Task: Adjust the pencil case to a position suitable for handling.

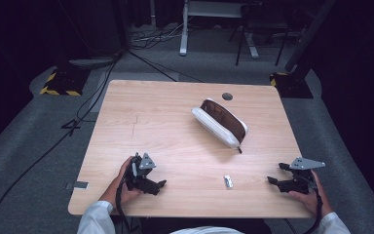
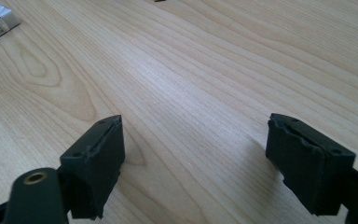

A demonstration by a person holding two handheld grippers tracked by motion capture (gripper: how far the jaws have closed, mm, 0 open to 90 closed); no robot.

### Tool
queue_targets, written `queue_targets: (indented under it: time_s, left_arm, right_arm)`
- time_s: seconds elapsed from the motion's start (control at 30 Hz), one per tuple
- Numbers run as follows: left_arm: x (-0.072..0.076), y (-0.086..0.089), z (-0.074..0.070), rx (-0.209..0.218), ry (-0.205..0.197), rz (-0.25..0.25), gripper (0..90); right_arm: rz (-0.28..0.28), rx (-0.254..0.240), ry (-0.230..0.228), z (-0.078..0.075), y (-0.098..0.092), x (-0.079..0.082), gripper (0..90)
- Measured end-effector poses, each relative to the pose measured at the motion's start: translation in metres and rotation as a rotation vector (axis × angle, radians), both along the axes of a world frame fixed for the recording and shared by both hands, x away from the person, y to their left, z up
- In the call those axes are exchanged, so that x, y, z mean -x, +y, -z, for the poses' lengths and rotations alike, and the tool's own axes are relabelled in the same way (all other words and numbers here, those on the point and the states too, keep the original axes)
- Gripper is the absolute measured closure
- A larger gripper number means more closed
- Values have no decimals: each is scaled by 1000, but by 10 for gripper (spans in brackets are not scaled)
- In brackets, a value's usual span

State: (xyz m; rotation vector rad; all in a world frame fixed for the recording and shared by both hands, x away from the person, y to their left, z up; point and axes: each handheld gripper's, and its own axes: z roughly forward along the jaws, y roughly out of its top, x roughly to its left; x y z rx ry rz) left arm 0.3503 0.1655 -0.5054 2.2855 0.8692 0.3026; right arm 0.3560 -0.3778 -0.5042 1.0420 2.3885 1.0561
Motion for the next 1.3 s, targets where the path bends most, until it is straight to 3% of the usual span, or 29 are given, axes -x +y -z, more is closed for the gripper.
queue_targets:
  time_s: [0.23,0.53,0.67,0.73,0.8,0.9,0.93,1.3]
  left_arm:
    - [0,0,0,4,-1,5,2]
    - [0,0,0,1,-1,5,2]
    - [0,0,0,1,-1,5,2]
    - [0,0,0,3,-1,4,2]
    - [0,0,0,2,-1,4,2]
    - [0,0,0,1,-1,5,2]
    - [0,0,0,1,-1,5,2]
    - [0,0,0,1,-1,5,2]
  right_arm:
    - [-3,-2,0,0,0,1,210]
    - [-49,14,-14,-1,5,2,213]
    - [-58,10,5,-2,10,2,216]
    - [-122,14,3,-1,26,3,213]
    - [-142,12,4,-1,31,4,213]
    - [-215,15,7,-1,51,7,211]
    - [-263,16,6,-1,63,8,209]
    - [-415,18,4,-1,121,-3,206]
